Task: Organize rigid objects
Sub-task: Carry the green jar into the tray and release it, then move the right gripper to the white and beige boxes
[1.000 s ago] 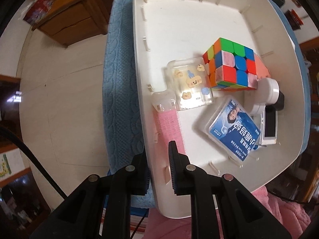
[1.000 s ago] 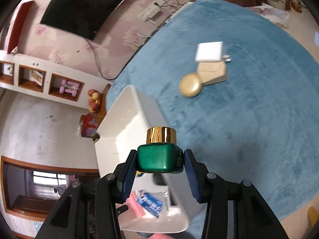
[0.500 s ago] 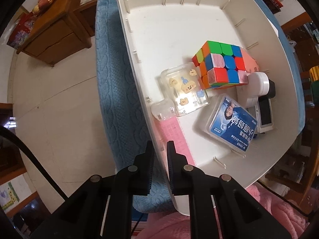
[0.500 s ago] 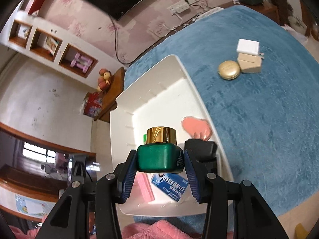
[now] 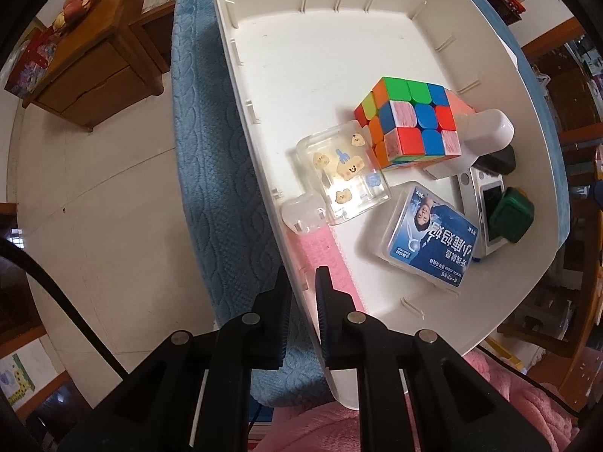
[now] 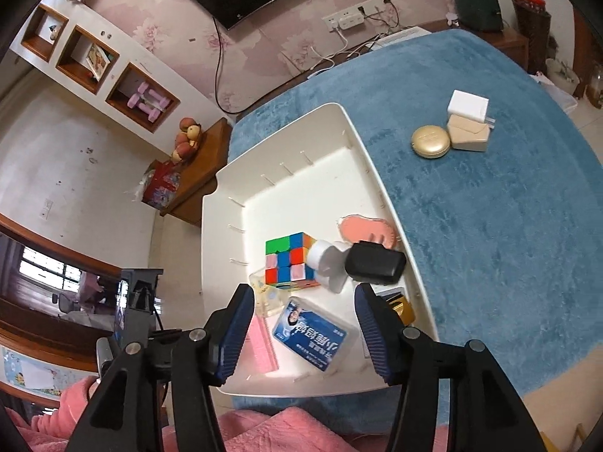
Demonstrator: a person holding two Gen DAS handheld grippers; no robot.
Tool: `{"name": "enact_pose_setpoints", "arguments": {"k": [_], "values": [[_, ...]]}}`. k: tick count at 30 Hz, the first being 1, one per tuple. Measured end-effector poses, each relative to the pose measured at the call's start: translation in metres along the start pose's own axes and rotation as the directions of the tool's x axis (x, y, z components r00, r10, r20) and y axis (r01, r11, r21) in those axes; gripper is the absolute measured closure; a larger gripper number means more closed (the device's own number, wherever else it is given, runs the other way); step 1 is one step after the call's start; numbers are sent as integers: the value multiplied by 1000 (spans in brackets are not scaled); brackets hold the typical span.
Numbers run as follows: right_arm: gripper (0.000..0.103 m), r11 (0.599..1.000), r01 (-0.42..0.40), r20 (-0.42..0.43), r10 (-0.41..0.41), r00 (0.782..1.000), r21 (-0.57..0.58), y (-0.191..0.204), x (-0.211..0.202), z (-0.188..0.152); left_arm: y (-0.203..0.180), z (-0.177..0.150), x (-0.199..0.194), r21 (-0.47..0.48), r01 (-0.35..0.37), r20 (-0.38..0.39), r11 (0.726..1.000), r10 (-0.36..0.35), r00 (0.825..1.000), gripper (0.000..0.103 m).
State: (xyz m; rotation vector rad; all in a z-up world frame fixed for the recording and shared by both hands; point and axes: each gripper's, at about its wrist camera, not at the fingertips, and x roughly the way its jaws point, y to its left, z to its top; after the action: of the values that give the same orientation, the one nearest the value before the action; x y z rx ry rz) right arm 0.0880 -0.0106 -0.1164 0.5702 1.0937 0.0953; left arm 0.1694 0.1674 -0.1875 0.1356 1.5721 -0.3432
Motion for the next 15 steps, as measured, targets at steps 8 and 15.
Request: {"name": "enact_pose_setpoints", "arguments": {"k": [8,15], "values": [[46,999,28,-18,-28,999,31,-16,-3,15,4,2,3,-37,-6,-7,999,6,1000,89],[41,996,52,-16,-51,999,65,-40,-5,43,6,9,7,-88,-42,-20,995,40,999,89]]}}
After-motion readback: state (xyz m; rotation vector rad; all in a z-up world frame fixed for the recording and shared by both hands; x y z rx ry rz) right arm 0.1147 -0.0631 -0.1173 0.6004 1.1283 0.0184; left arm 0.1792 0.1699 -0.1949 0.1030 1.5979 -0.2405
